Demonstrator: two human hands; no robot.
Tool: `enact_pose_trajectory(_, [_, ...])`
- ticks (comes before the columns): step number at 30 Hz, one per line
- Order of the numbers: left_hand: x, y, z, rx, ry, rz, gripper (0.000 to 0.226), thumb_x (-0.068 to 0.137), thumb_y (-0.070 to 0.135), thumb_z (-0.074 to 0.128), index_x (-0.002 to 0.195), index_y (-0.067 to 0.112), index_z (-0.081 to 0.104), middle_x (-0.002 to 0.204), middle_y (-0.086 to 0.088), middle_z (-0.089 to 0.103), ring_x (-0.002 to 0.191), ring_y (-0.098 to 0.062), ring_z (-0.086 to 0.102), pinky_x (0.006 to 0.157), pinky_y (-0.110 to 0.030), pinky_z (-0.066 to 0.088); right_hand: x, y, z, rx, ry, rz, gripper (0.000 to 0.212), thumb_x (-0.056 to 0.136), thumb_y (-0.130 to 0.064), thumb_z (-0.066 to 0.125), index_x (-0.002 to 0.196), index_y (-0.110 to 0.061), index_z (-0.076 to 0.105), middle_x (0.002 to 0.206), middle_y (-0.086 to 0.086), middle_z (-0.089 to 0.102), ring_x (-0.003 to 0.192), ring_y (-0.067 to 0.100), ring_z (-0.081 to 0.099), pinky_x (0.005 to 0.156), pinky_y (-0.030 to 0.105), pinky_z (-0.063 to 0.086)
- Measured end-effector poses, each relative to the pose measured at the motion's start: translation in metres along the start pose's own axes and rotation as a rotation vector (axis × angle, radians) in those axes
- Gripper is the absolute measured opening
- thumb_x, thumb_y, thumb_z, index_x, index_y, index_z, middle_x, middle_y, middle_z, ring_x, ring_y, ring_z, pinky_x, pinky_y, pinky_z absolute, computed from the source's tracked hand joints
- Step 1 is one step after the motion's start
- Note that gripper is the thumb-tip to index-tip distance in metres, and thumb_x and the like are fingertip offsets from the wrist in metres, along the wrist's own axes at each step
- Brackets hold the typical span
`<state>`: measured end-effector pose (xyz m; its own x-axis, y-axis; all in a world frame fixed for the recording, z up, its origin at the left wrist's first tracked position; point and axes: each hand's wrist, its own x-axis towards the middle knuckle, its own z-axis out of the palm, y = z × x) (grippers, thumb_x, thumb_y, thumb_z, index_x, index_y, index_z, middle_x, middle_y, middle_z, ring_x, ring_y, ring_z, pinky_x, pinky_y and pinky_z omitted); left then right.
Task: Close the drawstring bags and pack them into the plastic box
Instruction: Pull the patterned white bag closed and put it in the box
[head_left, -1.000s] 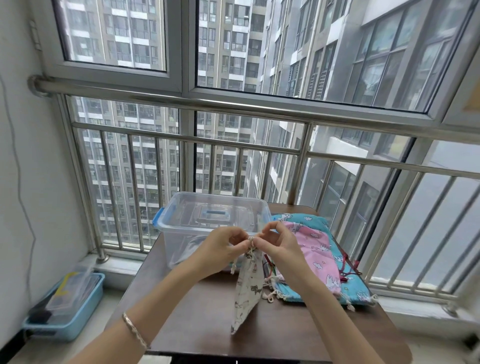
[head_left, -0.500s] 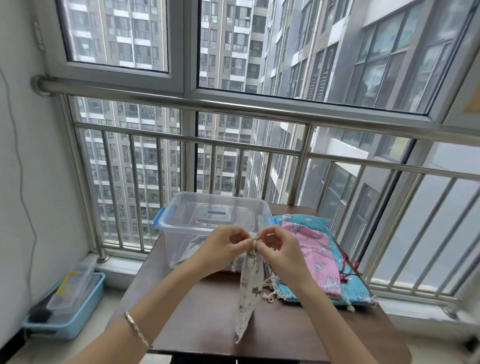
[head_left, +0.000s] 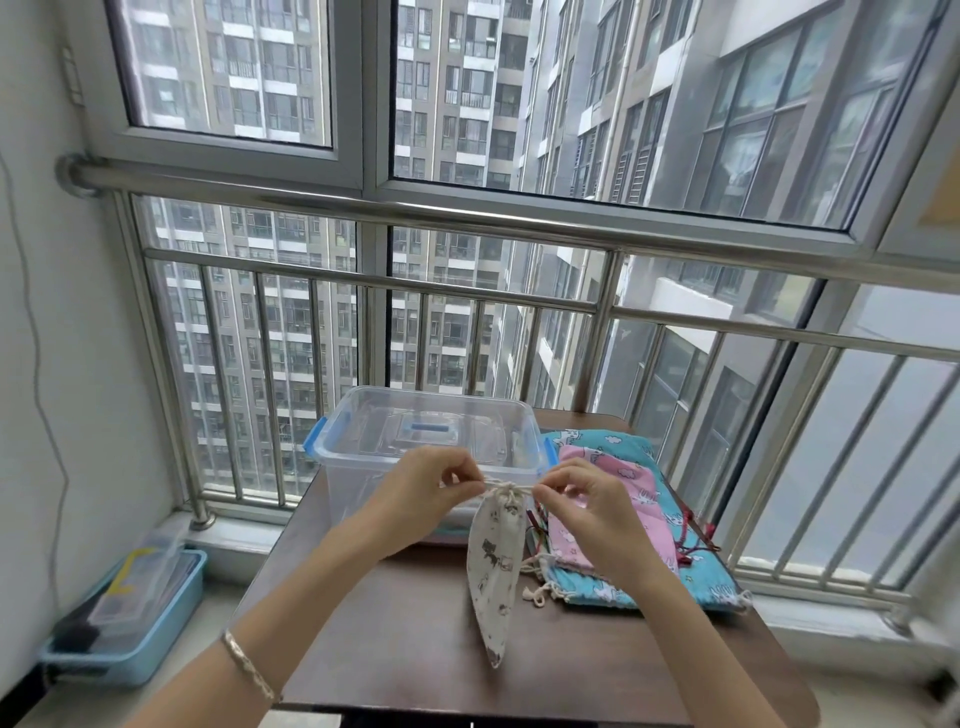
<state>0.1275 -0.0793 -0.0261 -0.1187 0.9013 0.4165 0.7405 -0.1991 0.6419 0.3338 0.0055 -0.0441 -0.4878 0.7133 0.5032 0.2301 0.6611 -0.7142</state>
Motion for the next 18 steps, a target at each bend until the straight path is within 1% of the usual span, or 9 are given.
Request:
enact_pose_trajectory(2, [-0.004, 0.001, 0.001, 0.108, 0.053, 0.021, 0.005, 0.087, 0.025, 0.069, 0.081, 0.024, 0.069, 0.077, 0.015, 0.053, 0.071, 0.000, 0.051, 0.066, -0.018, 0.040, -0.001, -0.002, -0.001, -0.008, -0.081, 0.010, 0.004, 0.085, -0.015, 0.073, 0.081, -0.017, 0.072, 0.083, -0.007, 0.069, 0.081, 0.010, 0.063, 0.078, 0.029, 0.051])
enact_pose_trajectory(4, [-0.005, 0.005, 0.005, 0.134, 0.094, -0.002, 0.005, 0.087, 0.029, 0.067, 0.084, 0.025, 0.069, 0.073, 0.012, 0.057, 0.065, -0.004, 0.052, 0.062, -0.021, 0.045, -0.002, -0.005, 0.001, 0.040, -0.145, 0.036, 0.005, 0.085, -0.016, 0.072, 0.080, -0.017, 0.071, 0.087, -0.007, 0.071, 0.086, 0.008, 0.065, 0.083, 0.029, 0.051])
enact_pose_trajectory(6, [-0.005, 0.009, 0.008, 0.030, 0.094, -0.056, 0.006, 0.087, 0.027, 0.068, 0.085, 0.023, 0.071, 0.069, 0.010, 0.063, 0.060, -0.003, 0.057, 0.059, -0.017, 0.047, -0.002, -0.009, 0.002, 0.104, -0.206, 0.070, 0.006, 0.085, -0.016, 0.072, 0.080, -0.018, 0.071, 0.092, -0.006, 0.073, 0.089, 0.010, 0.068, 0.086, 0.028, 0.052])
enact_pose_trajectory(7, [-0.005, 0.011, 0.010, -0.058, 0.080, -0.083, 0.005, 0.087, 0.024, 0.069, 0.085, 0.021, 0.072, 0.070, 0.009, 0.067, 0.061, -0.004, 0.061, 0.061, -0.017, 0.050, -0.003, -0.011, 0.002, 0.141, -0.232, 0.097, 0.005, 0.085, -0.017, 0.072, 0.080, -0.017, 0.071, 0.094, -0.005, 0.074, 0.089, 0.012, 0.069, 0.085, 0.028, 0.053])
enact_pose_trajectory(9, [-0.004, 0.013, 0.012, -0.215, 0.042, -0.117, 0.003, 0.085, 0.017, 0.070, 0.086, 0.016, 0.073, 0.073, 0.004, 0.072, 0.066, -0.006, 0.068, 0.066, -0.020, 0.054, -0.002, -0.015, 0.003, 0.194, -0.249, 0.156, 0.006, 0.088, -0.019, 0.070, 0.086, -0.013, 0.071, 0.090, 0.000, 0.074, 0.085, 0.011, 0.069, 0.081, 0.026, 0.054])
enact_pose_trajectory(12, [-0.005, 0.011, 0.017, -0.303, 0.027, -0.124, 0.003, 0.084, 0.013, 0.072, 0.086, 0.013, 0.073, 0.075, -0.001, 0.074, 0.070, -0.011, 0.071, 0.069, -0.026, 0.056, 0.001, -0.020, 0.006, 0.135, -0.210, 0.203, 0.014, 0.093, -0.022, 0.062, 0.090, -0.010, 0.069, 0.078, -0.004, 0.069, 0.067, -0.004, 0.061, 0.067, 0.014, 0.047])
enact_pose_trajectory(14, [-0.007, 0.011, 0.020, -0.332, 0.022, -0.129, 0.005, 0.084, 0.014, 0.071, 0.088, 0.013, 0.073, 0.078, -0.002, 0.074, 0.072, -0.014, 0.072, 0.072, -0.033, 0.059, 0.005, -0.021, 0.006, 0.059, -0.241, 0.241, 0.020, 0.095, -0.026, 0.060, 0.080, -0.017, 0.069, 0.065, -0.011, 0.063, 0.056, -0.006, 0.054, 0.059, 0.013, 0.041])
enact_pose_trajectory(16, [-0.008, 0.011, 0.022, -0.361, 0.020, -0.128, 0.007, 0.085, 0.014, 0.070, 0.091, 0.012, 0.073, 0.079, -0.002, 0.075, 0.072, -0.016, 0.072, 0.073, -0.036, 0.060, 0.007, -0.023, 0.005, -0.018, -0.316, 0.275, 0.037, 0.094, -0.035, 0.060, 0.058, -0.026, 0.059, 0.049, -0.014, 0.049, 0.045, -0.001, 0.042, 0.050, 0.013, 0.032])
enact_pose_trajectory(18, [-0.009, 0.011, 0.022, -0.348, 0.021, -0.117, 0.008, 0.086, 0.016, 0.070, 0.093, 0.013, 0.073, 0.079, -0.001, 0.074, 0.071, -0.014, 0.072, 0.072, -0.036, 0.060, 0.010, -0.022, 0.008, -0.059, -0.336, 0.324, 0.048, 0.091, -0.045, 0.060, 0.049, -0.026, 0.049, 0.047, -0.012, 0.037, 0.044, 0.006, 0.032, 0.046, 0.019, 0.026])
